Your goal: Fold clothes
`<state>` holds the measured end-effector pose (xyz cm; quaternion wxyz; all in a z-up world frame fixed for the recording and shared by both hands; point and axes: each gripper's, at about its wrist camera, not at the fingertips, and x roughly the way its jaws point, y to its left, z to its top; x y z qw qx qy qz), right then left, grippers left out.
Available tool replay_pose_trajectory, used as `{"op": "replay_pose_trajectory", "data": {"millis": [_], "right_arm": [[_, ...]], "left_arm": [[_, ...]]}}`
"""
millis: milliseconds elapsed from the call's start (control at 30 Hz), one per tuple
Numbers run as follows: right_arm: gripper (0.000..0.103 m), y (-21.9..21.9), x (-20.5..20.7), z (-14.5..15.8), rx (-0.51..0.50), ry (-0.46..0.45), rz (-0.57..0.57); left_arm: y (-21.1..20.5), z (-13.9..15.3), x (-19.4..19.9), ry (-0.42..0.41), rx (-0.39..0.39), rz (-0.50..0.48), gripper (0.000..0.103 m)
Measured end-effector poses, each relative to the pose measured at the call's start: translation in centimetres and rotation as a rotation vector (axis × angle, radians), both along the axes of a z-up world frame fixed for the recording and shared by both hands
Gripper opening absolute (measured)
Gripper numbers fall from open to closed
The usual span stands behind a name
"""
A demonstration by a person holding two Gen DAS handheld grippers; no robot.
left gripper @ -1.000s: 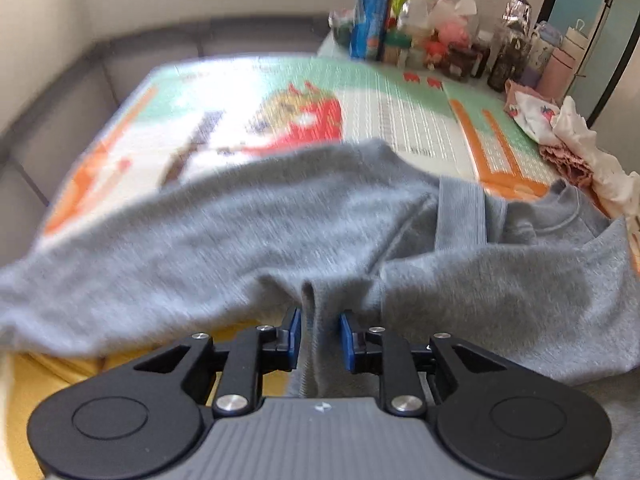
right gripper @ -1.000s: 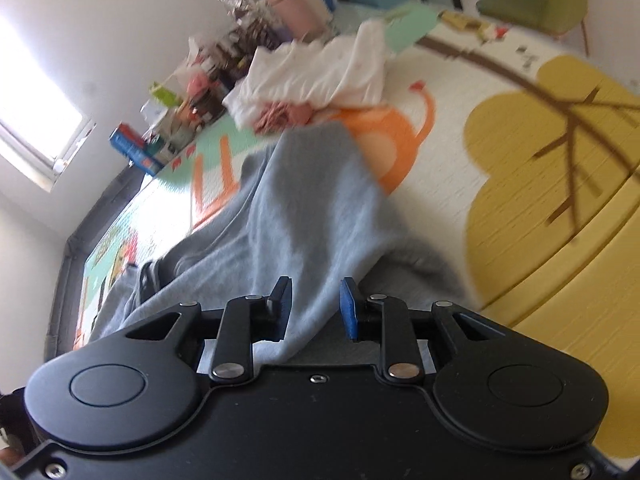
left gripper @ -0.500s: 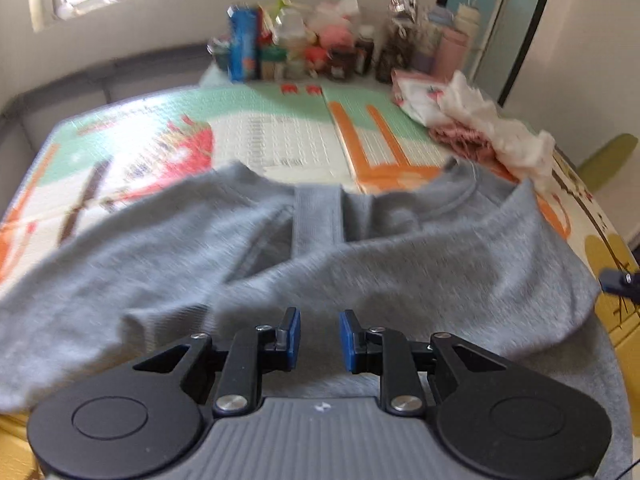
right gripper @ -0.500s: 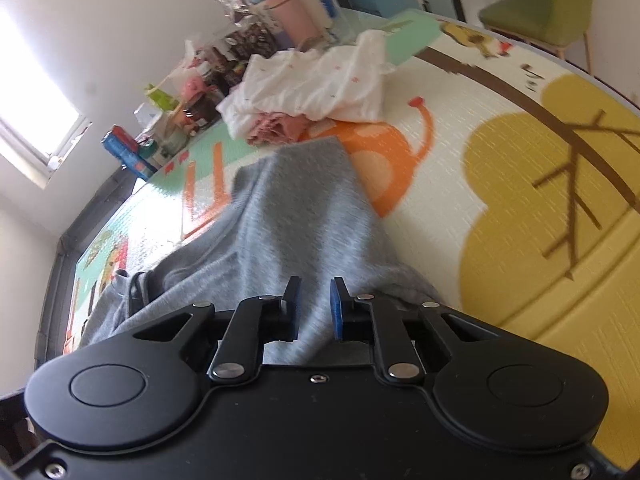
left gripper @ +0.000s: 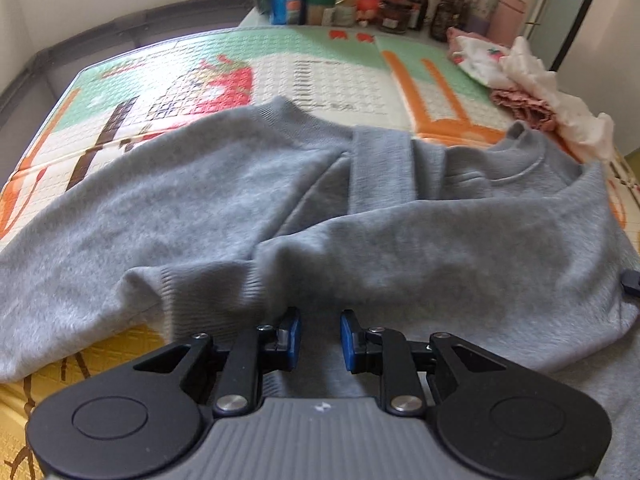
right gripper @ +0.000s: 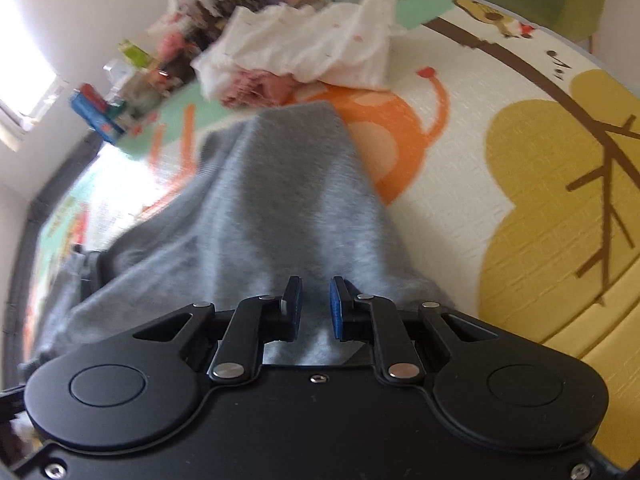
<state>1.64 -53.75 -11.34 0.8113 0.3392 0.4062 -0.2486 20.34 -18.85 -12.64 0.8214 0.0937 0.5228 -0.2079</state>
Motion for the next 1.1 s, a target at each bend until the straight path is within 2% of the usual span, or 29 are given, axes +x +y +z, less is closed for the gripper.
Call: {"op": "replay_pose_trajectory", "data": {"millis": [67, 167, 333, 400, 467, 533, 733, 933, 1100], "right_arm": [[0.009, -0.7, -0.1, -0.7, 0.005, 0.02, -0.012], [0.0, -1.4, -0.4, -1.3, -0.018, 0.043, -0.018], [0.0, -2.2, -0.5, -1.5, -0.004, 0.049, -0.045], [0.0, -2.2, -0.5, -1.1, 0.002, 0.036, -0.051], [0.004, -1.9, -0.8, 0.1, -0.017, -0.012, -0.044], [0.004, -1.6, -0.6, 1.4, -0.046, -0.049, -0.027], [0.004, -1.7, 2.3, 4.0, -0.071, -0.087, 0.051], [0.005, -2.3, 6.5, 3.6, -0.068, -0.059, 0.119], [0.007, -3.5, 9.7, 1.5, -0.02, -0.01, 0.145]], "left_arm": [[0.2, -0.3, 0.5, 0.014, 0.011, 0.015, 0.02], [0.4, -0.5, 1.0, 0.021, 0.024, 0.04, 0.016], [1.2, -0.3, 1.4, 0.051, -0.003, 0.082, 0.013], [1.1, 0.3, 0.9, 0.037, -0.008, 0.061, 0.015], [0.7, 1.1, 0.3, 0.009, -0.013, 0.032, 0.019], [-0.1, 2.1, -0.4, -0.013, -0.031, -0.002, 0.022], [-3.8, 4.1, -2.5, -0.04, -0.092, -0.124, 0.032], [-8.3, 2.7, -4.8, -0.019, -0.082, -0.236, 0.038], [-9.8, -0.3, -5.4, 0.017, -0.03, -0.244, 0.038]]}}
